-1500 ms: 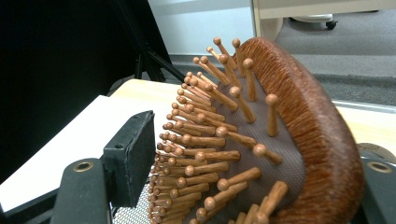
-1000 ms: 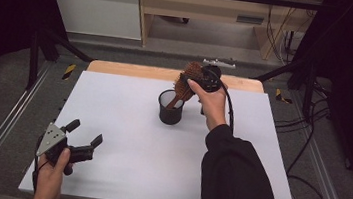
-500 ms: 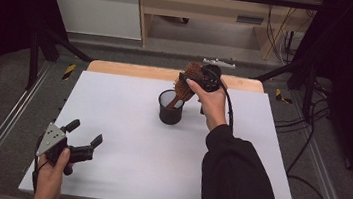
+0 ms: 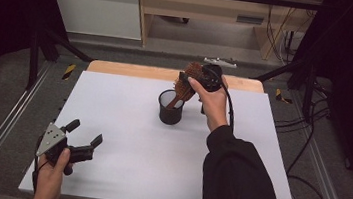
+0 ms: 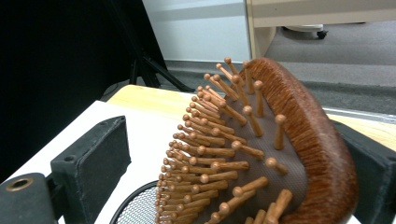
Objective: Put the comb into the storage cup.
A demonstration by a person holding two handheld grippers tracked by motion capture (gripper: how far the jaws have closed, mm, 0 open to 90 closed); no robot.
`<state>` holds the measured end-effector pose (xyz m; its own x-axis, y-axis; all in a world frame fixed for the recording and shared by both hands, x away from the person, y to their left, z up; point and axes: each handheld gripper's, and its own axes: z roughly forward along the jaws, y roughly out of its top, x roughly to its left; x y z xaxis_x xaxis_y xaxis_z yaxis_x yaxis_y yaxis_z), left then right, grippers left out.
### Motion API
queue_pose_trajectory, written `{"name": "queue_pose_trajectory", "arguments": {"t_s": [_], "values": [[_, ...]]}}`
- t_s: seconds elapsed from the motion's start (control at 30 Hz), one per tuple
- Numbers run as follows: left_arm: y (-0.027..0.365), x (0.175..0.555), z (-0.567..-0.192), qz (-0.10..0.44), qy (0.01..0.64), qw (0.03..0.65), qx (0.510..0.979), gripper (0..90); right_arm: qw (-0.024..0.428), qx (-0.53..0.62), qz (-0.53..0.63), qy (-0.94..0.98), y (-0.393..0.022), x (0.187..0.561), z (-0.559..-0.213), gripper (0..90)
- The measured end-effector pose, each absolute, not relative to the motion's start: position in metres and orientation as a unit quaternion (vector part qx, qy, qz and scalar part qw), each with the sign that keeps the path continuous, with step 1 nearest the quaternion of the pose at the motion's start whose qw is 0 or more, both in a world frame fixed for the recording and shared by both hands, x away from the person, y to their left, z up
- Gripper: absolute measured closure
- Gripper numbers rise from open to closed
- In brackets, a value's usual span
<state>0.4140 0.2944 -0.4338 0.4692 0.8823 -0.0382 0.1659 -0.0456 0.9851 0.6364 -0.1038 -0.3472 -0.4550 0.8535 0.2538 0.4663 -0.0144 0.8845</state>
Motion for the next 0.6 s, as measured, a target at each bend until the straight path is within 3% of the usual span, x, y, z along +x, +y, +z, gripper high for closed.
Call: {"name": "queue_pose_trajectory", "arguments": {"t_s": [0.6], "values": [[0.2947,0.4140,-0.4338,0.320,0.404,0.560,0.648,2.7,0.189,0.485,0.527,0.672,-0.1052,0.6336,-0.3444,6.4]]}}
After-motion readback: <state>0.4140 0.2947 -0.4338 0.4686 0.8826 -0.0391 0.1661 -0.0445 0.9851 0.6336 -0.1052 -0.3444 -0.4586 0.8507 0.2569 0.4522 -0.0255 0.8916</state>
